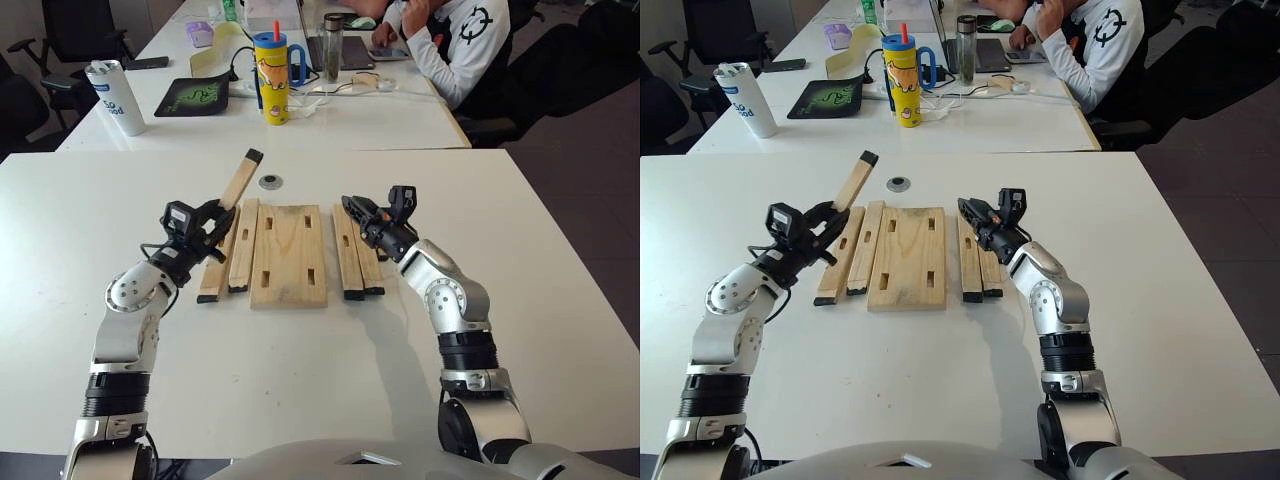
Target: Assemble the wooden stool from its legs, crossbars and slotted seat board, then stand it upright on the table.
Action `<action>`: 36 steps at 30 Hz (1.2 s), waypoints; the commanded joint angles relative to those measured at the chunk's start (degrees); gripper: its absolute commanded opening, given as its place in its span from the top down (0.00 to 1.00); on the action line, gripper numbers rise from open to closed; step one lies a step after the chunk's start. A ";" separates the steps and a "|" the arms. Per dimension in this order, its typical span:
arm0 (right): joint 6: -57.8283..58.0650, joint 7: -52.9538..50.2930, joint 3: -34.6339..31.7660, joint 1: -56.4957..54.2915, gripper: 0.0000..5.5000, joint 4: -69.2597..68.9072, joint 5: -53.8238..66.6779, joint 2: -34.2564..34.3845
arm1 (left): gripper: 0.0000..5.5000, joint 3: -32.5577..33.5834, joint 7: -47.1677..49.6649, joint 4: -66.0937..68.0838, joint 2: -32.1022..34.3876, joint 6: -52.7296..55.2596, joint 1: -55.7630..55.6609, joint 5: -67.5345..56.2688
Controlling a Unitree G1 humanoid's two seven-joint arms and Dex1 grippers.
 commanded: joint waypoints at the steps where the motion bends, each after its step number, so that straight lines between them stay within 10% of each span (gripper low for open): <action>1: 13.57 -4.17 -6.01 -3.73 0.61 -3.79 14.06 2.34 | 0.75 -6.33 -0.97 -3.34 -1.98 1.41 -1.68 2.54; 15: 17.92 -12.90 -12.84 -6.78 0.60 -2.08 24.24 5.81 | 0.75 -14.04 -2.08 -6.76 -5.76 1.92 -2.26 4.40; 26: 17.77 -15.00 -13.62 -7.13 0.93 -2.46 26.81 5.72 | 0.75 -13.25 -1.41 -6.06 -5.75 1.76 -1.10 4.37; 36: 14.82 -14.93 -12.67 -7.17 0.93 -3.00 23.49 4.30 | 0.69 -12.25 -2.23 -5.03 -5.20 2.38 -0.47 3.26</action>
